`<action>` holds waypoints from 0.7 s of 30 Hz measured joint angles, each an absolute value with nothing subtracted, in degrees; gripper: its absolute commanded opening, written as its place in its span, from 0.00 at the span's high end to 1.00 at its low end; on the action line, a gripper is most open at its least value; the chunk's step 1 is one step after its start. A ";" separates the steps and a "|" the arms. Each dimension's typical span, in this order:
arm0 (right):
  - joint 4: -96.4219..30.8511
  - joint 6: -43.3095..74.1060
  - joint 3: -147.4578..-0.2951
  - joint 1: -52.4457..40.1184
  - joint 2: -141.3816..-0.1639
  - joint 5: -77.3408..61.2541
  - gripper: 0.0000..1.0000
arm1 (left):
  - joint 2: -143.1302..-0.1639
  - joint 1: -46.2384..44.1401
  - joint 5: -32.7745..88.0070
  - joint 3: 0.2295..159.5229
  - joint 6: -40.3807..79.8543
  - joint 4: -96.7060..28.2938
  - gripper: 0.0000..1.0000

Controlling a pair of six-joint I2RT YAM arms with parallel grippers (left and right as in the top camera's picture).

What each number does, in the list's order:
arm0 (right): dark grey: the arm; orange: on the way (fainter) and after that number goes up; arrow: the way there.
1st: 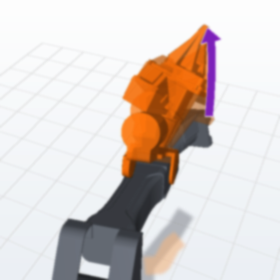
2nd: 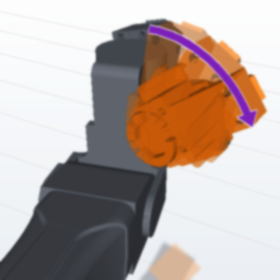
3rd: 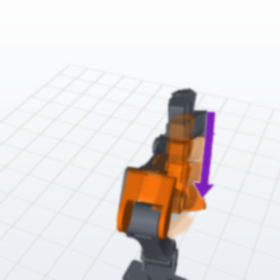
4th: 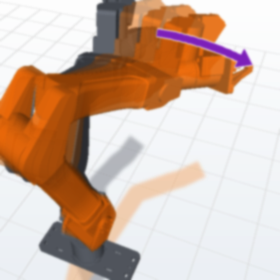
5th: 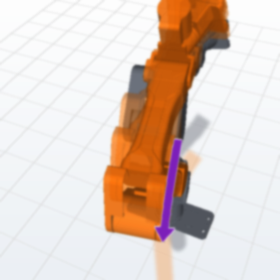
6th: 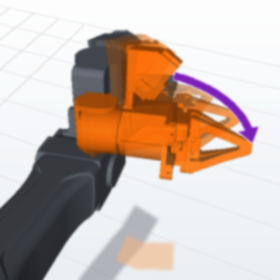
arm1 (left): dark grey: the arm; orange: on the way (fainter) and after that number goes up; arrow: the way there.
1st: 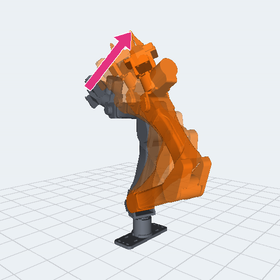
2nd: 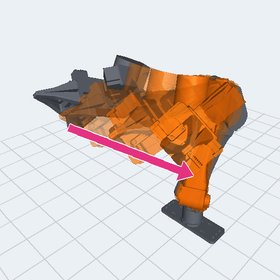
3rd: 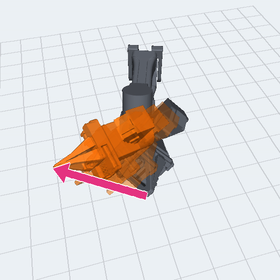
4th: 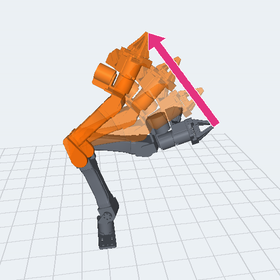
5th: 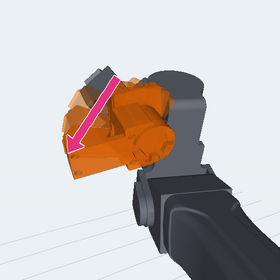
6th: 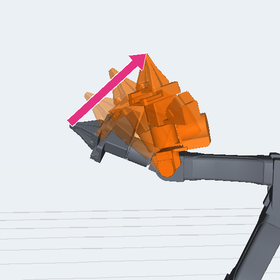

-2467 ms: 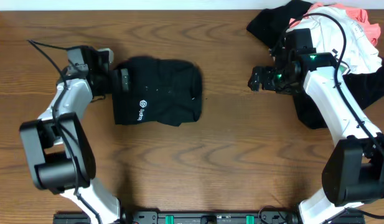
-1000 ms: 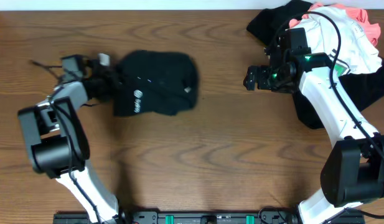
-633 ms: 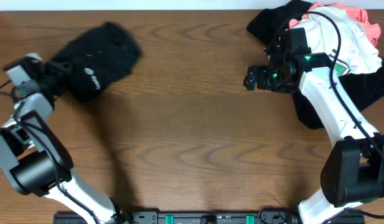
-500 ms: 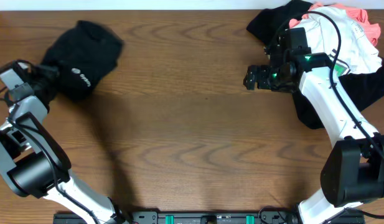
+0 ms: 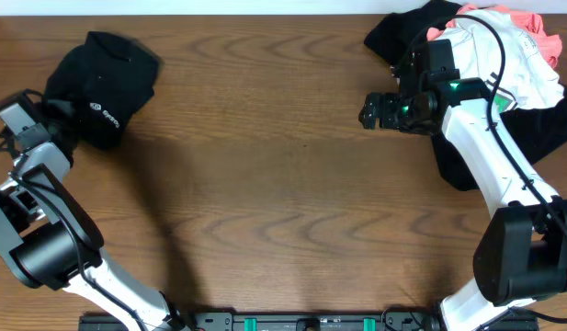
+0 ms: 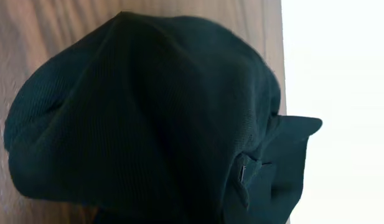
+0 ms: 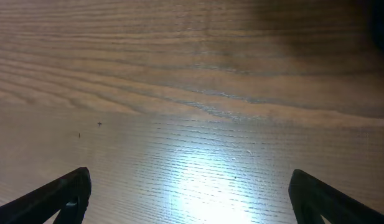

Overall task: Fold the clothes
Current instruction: 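Drag the folded shirt up-left toward the table's top left corner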

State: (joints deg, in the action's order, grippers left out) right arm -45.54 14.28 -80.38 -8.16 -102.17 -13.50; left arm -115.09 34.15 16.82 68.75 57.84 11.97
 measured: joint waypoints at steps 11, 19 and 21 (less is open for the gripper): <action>-45.54 14.92 -80.38 -8.19 -102.17 -13.50 0.01 | -115.09 29.56 19.68 68.75 66.39 8.91 0.94; -46.44 14.94 -80.38 -8.19 -102.17 -13.50 0.01 | -115.09 27.68 18.72 68.75 69.65 8.08 0.31; -46.44 14.94 -80.38 -8.19 -102.17 -13.50 0.01 | -115.09 27.75 18.74 68.75 69.28 7.77 0.15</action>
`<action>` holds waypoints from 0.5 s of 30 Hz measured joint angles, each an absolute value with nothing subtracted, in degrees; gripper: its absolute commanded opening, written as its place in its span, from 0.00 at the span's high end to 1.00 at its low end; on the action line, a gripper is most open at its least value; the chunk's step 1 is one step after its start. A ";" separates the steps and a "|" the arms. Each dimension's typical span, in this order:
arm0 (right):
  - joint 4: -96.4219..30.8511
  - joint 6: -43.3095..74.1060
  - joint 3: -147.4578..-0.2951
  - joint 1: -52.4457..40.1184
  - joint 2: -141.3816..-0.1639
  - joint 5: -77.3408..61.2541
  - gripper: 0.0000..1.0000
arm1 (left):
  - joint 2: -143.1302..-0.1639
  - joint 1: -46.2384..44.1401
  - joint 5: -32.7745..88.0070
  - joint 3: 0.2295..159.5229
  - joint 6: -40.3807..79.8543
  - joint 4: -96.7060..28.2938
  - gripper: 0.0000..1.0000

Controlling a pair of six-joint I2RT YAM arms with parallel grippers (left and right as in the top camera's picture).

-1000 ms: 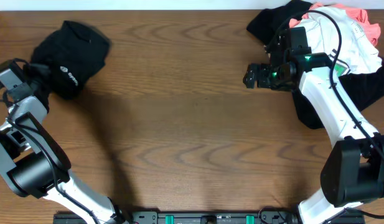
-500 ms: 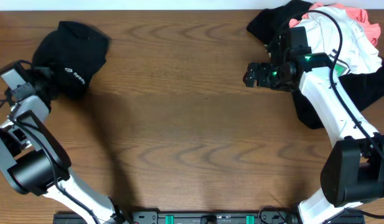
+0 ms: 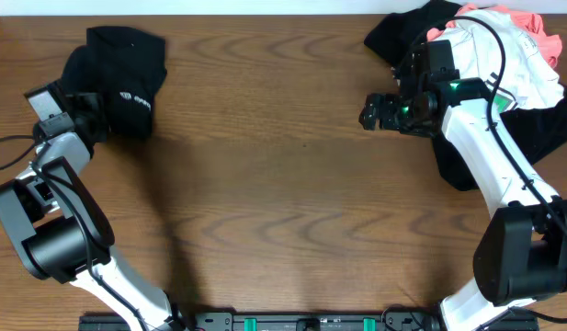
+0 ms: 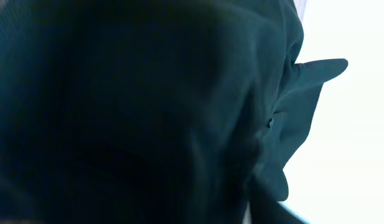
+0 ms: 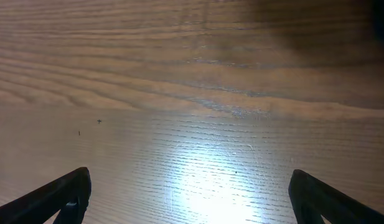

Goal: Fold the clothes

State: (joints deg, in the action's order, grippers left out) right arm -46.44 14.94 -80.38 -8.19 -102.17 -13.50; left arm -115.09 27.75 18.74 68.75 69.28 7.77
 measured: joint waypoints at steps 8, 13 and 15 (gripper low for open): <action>-47.11 14.96 -80.38 -8.23 -102.17 -13.52 0.01 | -112.99 28.25 16.53 68.79 59.72 -7.44 0.11; -47.35 14.98 -80.38 -8.73 -102.17 -13.52 0.01 | -105.86 30.24 13.19 68.71 48.86 -14.76 0.16; -47.42 15.00 -80.38 -9.08 -102.17 -13.52 0.01 | -101.14 31.11 12.64 68.71 42.76 -15.79 0.19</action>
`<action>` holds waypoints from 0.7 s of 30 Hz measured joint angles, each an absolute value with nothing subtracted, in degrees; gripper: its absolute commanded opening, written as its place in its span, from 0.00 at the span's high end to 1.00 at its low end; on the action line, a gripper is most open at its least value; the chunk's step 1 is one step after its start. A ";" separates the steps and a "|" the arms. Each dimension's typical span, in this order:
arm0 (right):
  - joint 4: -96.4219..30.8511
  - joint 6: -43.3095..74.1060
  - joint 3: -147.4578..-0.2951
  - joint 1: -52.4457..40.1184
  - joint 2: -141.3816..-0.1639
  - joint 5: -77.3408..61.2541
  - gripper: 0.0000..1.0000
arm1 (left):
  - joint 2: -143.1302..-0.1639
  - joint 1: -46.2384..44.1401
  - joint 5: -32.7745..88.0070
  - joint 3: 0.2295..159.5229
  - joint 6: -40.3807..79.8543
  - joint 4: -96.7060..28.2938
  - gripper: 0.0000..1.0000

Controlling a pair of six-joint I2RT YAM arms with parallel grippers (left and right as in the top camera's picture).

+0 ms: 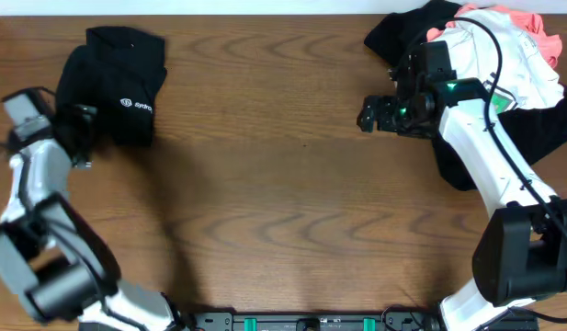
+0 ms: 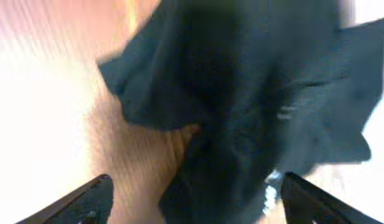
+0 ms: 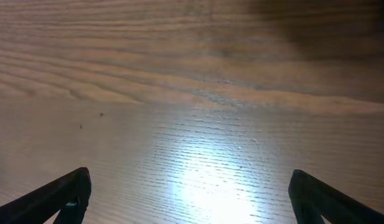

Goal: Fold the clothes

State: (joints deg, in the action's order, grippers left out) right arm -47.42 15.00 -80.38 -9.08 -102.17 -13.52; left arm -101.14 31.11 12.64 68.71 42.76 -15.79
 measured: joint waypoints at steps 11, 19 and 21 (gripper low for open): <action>-46.92 15.07 -80.36 -9.74 -102.17 -13.54 0.01 | -84.12 29.71 11.60 68.79 15.73 -10.09 0.94; -46.85 15.07 -80.36 -9.74 -102.15 -13.54 0.01 | -96.97 28.84 11.57 68.79 8.56 -7.01 0.94; -46.85 15.07 -80.36 -9.74 -102.17 -13.54 0.01 | -100.92 28.64 11.62 68.79 6.76 -5.52 0.94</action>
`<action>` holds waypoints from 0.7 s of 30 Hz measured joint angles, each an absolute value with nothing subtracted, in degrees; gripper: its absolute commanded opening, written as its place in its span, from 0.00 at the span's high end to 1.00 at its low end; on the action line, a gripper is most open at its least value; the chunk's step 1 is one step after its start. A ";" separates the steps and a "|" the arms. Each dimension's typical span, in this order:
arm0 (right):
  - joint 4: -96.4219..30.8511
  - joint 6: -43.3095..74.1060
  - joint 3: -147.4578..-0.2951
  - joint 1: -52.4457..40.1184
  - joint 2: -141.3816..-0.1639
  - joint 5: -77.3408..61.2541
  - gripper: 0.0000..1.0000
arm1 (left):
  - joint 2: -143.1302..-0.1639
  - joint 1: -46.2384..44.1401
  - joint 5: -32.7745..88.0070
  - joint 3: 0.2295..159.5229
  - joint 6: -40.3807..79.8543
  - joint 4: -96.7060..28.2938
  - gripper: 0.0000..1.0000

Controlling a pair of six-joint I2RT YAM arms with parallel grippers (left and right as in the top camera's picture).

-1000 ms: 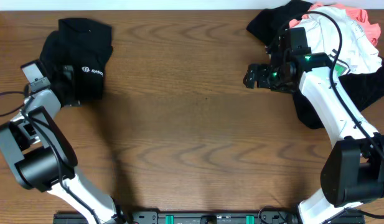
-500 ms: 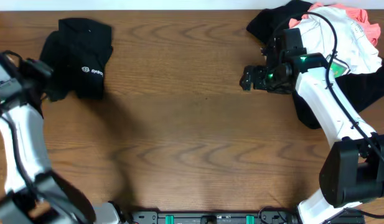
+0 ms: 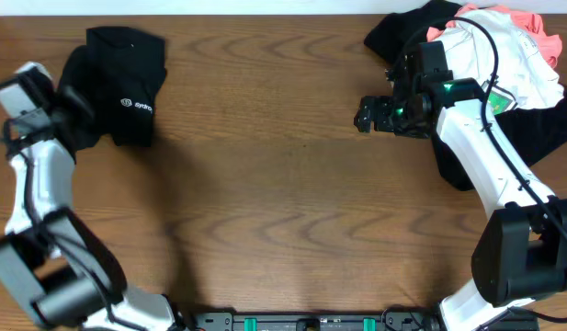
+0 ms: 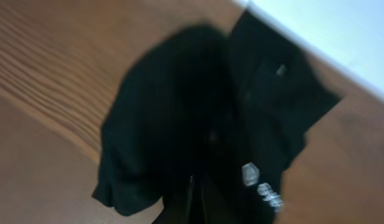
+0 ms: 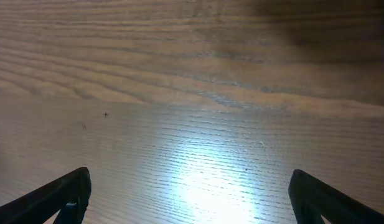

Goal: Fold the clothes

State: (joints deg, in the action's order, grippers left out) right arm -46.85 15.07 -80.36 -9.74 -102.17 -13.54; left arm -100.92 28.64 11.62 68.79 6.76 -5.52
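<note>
A folded black garment (image 3: 122, 87) with a small white logo lies at the table's far left; the left wrist view shows the same garment (image 4: 241, 124), blurred. My left gripper (image 3: 70, 99) hovers at its left edge, and its fingers (image 4: 196, 202) look pressed together with nothing seen between them. My right gripper (image 3: 366, 115) hangs open over bare wood at the right of centre. Its two fingertips (image 5: 76, 190) stand wide apart above the tabletop.
A heap of unfolded clothes sits in the far right corner: a white piece (image 3: 508, 60), a pink one (image 3: 517, 18) and black cloth (image 3: 540, 124) beneath, behind my right arm. The wooden table (image 3: 283, 202) runs between the two arms.
My left gripper was open beside the black garment's lower left edge. It is now shut, and higher and farther back. The garment lies as before. My right gripper has barely shifted.
At first the black garment sat loosely bunched at the far left, filling the left wrist view. Then it lay squarer and a little farther right. Later my left gripper stood open beside it; now it is shut and drawn back. The right arm stayed open in place.
</note>
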 measured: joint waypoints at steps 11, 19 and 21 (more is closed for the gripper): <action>-46.85 15.07 -80.36 -9.82 -102.17 -13.54 0.01 | -115.70 27.09 7.55 68.79 0.69 0.14 0.94; -46.83 15.09 -80.36 -9.82 -102.17 -13.54 0.01 | -116.38 26.76 2.50 68.84 -1.65 0.75 0.94; -46.83 15.09 -80.36 -9.82 -102.15 -13.54 0.01 | -115.96 26.76 2.98 68.82 -1.80 0.43 0.94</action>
State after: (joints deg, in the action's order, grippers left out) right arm -46.83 15.09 -80.36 -9.82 -102.15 -13.54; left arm -115.96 26.76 2.98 68.82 -1.80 0.43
